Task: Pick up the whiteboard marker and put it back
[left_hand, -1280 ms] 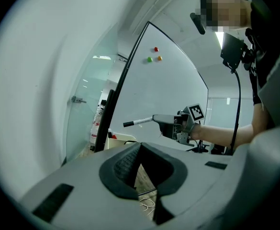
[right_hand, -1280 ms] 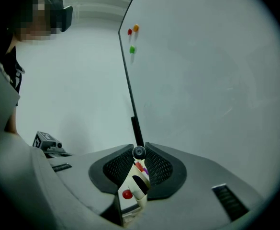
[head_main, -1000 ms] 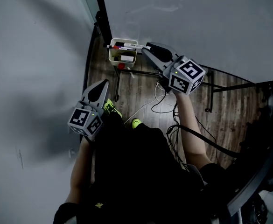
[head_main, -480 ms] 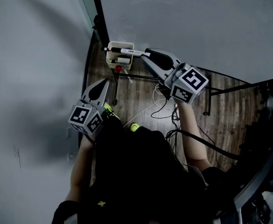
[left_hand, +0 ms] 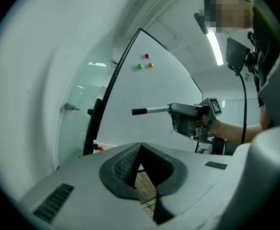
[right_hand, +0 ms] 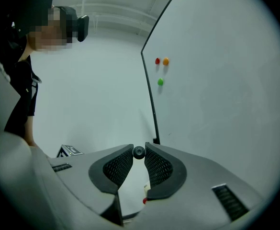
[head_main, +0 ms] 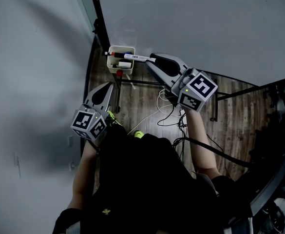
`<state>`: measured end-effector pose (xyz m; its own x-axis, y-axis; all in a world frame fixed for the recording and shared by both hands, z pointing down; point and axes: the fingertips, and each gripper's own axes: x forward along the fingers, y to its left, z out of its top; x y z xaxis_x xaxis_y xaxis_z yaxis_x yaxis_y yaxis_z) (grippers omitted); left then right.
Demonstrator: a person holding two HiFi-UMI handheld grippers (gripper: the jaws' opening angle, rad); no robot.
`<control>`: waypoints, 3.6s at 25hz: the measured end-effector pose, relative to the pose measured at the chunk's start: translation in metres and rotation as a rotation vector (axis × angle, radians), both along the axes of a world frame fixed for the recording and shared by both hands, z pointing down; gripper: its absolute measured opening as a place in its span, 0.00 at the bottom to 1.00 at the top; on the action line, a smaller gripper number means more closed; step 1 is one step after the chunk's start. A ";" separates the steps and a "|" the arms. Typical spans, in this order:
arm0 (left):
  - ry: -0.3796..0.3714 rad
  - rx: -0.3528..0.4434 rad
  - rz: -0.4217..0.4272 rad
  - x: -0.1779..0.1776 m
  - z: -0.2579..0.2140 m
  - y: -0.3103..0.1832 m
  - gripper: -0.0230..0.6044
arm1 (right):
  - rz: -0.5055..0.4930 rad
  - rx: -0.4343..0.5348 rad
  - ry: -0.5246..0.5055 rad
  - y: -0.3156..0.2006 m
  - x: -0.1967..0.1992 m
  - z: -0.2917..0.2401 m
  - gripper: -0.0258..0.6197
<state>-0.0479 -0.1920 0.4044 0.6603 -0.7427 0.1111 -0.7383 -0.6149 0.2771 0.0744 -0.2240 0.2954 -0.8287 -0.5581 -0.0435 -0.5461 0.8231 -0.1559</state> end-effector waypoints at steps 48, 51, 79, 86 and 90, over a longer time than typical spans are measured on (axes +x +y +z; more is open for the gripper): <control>0.055 -0.087 -0.039 -0.054 0.013 0.024 0.09 | 0.102 -0.038 0.028 -0.027 -0.014 0.029 0.15; 0.054 -0.095 -0.048 -0.060 0.015 0.024 0.09 | 0.110 -0.050 0.033 -0.034 -0.014 0.036 0.15; 0.023 -0.166 -0.115 -0.092 0.037 0.024 0.09 | 0.173 -0.192 0.061 -0.087 -0.014 0.112 0.15; 0.017 -0.181 -0.133 -0.099 0.040 0.021 0.09 | 0.174 -0.230 0.070 -0.098 -0.012 0.132 0.15; 0.010 -0.180 -0.133 -0.098 0.041 0.019 0.09 | 0.170 -0.247 0.073 -0.102 -0.014 0.142 0.15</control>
